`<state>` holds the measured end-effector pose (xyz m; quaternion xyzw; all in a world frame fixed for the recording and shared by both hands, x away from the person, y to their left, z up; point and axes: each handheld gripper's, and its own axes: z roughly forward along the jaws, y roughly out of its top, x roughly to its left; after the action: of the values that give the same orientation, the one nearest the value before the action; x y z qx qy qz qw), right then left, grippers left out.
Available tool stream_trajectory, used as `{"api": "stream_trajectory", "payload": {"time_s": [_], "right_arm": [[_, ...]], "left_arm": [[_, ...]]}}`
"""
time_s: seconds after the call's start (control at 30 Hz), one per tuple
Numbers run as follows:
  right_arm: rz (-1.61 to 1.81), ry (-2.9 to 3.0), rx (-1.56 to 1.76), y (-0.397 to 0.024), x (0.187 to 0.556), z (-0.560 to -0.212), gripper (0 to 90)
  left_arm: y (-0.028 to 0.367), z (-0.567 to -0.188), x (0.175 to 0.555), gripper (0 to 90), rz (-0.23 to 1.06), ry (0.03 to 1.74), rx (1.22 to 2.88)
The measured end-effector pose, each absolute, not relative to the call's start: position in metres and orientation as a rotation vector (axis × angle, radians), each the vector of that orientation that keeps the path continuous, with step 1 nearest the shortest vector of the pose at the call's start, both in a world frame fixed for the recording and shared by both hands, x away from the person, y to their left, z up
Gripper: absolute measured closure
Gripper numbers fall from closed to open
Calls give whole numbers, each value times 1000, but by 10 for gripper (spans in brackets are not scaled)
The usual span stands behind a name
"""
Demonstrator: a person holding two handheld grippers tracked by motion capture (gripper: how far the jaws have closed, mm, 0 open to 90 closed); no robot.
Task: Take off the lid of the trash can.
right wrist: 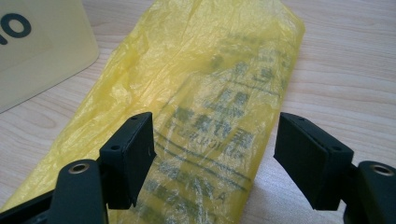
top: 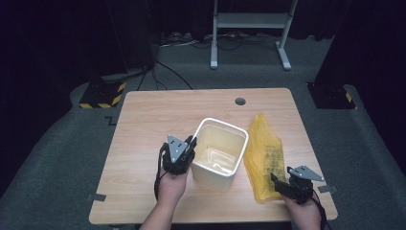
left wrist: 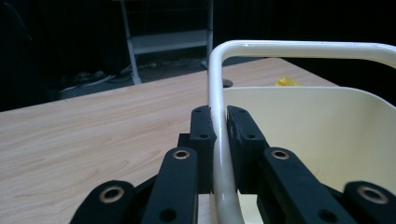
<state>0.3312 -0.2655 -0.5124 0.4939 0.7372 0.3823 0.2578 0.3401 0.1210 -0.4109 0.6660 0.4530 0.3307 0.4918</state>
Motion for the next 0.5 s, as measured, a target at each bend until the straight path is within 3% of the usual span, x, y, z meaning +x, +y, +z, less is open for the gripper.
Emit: {"api": "stream_trajectory", "payload": {"time_s": [0.5], "right_arm": [[1031, 1967, 1337, -264, 331, -511, 252]], "left_arm": [[129, -408, 328, 809, 819, 1014, 1472]]}}
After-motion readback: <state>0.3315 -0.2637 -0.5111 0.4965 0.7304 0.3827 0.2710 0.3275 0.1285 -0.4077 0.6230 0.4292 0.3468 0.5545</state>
